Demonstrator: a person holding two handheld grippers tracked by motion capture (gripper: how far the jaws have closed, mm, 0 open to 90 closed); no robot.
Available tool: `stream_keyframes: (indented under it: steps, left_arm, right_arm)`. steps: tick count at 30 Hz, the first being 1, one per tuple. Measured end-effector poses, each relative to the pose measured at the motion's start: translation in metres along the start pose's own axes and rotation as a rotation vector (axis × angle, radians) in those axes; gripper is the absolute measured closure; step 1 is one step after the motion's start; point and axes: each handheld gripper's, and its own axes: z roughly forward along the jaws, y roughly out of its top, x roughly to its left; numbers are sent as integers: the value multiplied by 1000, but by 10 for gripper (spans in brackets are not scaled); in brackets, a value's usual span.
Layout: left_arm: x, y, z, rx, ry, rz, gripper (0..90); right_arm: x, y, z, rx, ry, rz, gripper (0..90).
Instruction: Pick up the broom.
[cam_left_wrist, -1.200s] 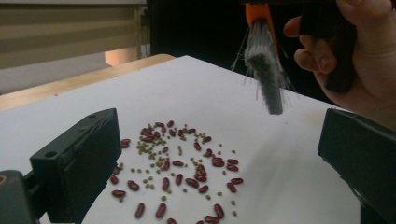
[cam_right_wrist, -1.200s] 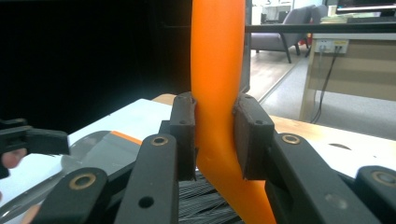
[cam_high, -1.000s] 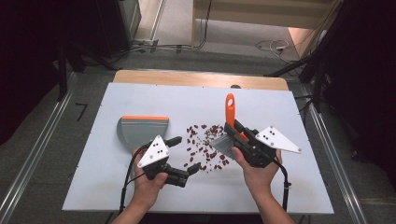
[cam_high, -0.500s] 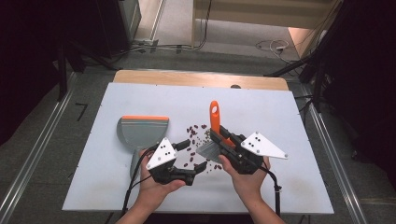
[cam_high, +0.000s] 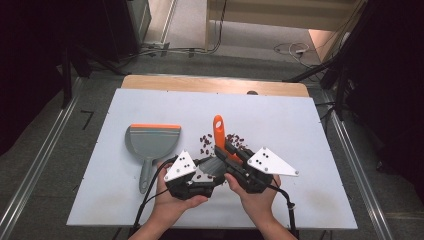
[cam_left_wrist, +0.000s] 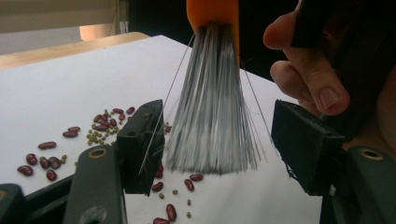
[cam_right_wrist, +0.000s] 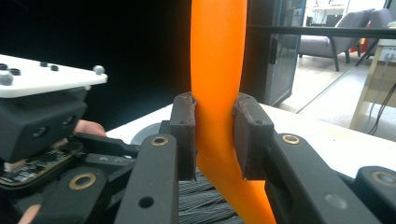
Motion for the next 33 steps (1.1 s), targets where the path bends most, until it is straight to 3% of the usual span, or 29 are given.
stream_keyframes:
  steps: [7,14,21,24,28,30,33]
  left_arm:
    - [-2,-3,7,27,1,-16,553]
    - [-1,-4,7,29,-32,-32,775]
    - [3,-3,3,21,-67,-25,852]
    - [4,-3,1,28,-52,-12,860]
    - [13,-2,-4,38,-64,8,862]
    - [14,-1,-5,38,-64,8,862]
    - [20,0,-8,37,-99,-6,862]
  right_arm:
    - [6,0,0,-8,15,-5,701]
    - [9,0,-1,-15,14,-6,701]
    - [10,1,-3,-26,17,17,698]
    - [8,3,-1,-13,51,37,682]
    - [-3,9,1,8,150,89,523]
    - [-7,10,1,8,163,90,511]
    - [-20,15,-4,-6,233,74,472]
